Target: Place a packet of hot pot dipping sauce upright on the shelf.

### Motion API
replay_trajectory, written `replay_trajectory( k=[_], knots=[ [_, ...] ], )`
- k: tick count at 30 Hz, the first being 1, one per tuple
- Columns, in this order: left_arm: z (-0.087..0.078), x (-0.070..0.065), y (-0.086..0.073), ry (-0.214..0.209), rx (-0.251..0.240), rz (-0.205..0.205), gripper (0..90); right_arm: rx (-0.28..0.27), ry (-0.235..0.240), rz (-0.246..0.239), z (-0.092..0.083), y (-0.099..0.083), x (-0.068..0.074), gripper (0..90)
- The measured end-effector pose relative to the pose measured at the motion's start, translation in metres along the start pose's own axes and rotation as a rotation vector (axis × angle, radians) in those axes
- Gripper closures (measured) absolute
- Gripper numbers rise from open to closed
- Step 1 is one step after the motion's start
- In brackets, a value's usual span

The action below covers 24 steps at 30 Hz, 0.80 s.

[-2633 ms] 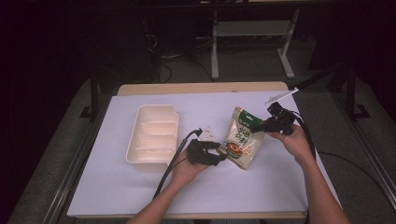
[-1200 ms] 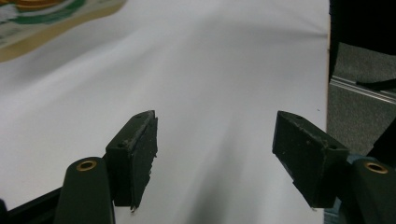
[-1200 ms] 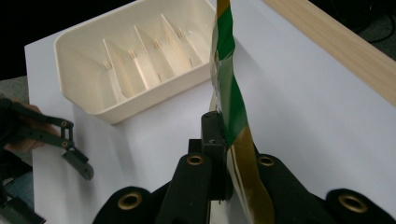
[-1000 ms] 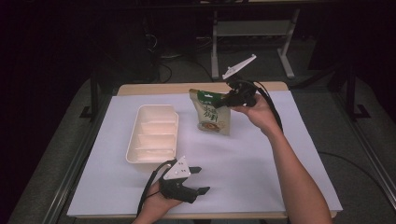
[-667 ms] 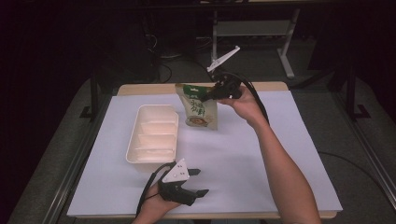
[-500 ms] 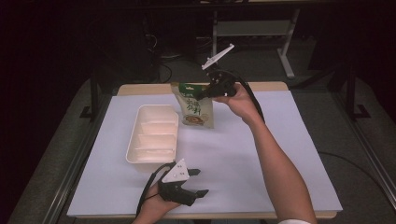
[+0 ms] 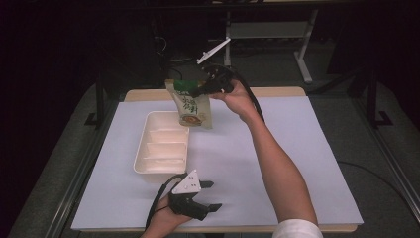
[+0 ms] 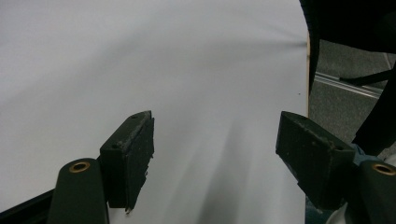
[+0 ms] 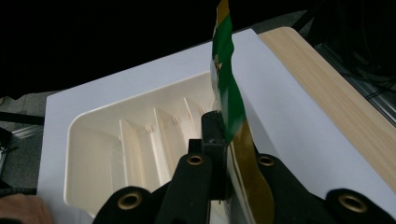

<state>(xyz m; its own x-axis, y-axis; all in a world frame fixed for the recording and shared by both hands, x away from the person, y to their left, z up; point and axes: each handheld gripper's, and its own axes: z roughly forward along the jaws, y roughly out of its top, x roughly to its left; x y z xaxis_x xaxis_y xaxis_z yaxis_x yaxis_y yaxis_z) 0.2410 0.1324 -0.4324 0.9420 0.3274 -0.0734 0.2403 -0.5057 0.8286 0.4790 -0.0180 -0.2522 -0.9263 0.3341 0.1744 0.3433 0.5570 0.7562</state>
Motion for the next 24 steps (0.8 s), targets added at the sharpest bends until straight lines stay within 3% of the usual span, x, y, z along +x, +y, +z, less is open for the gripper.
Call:
replay_trajectory(
  k=[12, 24],
  knots=[
    [-0.003, 0.001, -0.001, 0.007, -0.008, 0.008, 27.2, 0.026, 0.03, -0.018, 0.039, 0.023, 0.0, 89.4],
    [-0.002, 0.001, -0.002, 0.005, 0.004, 0.028, 27.0, 0.039, 0.024, -0.003, 0.068, 0.026, -0.008, 89.4]
  ],
)
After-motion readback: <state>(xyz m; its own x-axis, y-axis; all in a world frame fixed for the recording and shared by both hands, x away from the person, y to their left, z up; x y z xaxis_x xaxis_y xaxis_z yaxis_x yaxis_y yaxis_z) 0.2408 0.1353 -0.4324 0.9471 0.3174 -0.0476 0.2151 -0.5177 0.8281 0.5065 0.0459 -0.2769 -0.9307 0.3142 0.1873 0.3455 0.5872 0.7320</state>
